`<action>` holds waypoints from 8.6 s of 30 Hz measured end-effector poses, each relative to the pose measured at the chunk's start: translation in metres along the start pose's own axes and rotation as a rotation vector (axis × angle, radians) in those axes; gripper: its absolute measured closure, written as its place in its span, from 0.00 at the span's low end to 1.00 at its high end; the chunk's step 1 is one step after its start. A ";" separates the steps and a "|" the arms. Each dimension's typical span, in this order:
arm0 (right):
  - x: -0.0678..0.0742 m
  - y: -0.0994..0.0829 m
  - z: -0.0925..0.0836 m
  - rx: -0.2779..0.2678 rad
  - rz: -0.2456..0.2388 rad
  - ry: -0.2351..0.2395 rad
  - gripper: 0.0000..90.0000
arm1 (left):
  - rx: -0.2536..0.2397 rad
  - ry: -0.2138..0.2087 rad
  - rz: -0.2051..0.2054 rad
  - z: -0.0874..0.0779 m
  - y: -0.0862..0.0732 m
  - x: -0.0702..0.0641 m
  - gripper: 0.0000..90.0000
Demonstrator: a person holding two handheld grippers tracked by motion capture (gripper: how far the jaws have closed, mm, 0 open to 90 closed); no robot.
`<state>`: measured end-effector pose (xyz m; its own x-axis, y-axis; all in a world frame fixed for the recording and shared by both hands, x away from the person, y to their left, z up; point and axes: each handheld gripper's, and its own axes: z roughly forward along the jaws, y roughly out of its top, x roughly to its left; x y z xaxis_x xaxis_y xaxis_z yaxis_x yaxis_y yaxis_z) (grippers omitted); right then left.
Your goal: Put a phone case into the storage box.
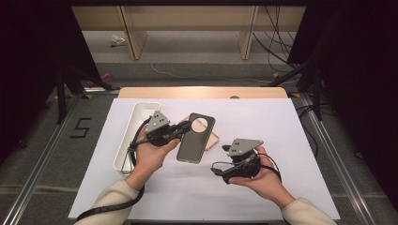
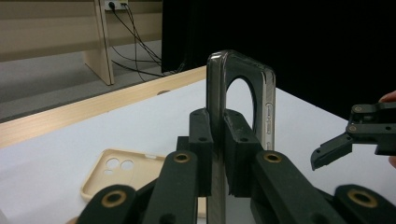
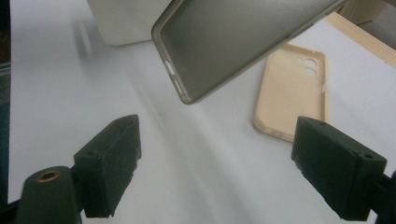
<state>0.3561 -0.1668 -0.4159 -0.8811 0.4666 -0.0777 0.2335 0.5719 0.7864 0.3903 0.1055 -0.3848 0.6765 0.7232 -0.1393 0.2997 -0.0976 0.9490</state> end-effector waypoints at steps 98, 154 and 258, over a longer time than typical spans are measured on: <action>-0.035 -0.038 -0.049 -0.122 0.192 -0.123 0.18 | -0.193 0.186 0.009 -0.065 0.052 0.116 0.92; -0.036 -0.039 -0.048 -0.119 0.197 -0.124 0.18 | -0.122 0.259 -0.009 -0.040 0.039 0.176 0.92; -0.036 -0.039 -0.047 -0.117 0.193 -0.115 0.18 | -0.010 0.271 -0.077 -0.009 0.009 0.199 0.91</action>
<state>0.3591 -0.2373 -0.4149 -0.7706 0.6371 0.0169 0.3377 0.3856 0.8586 0.5212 0.2547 -0.4017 0.4468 0.8850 -0.1312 0.3357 -0.0299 0.9415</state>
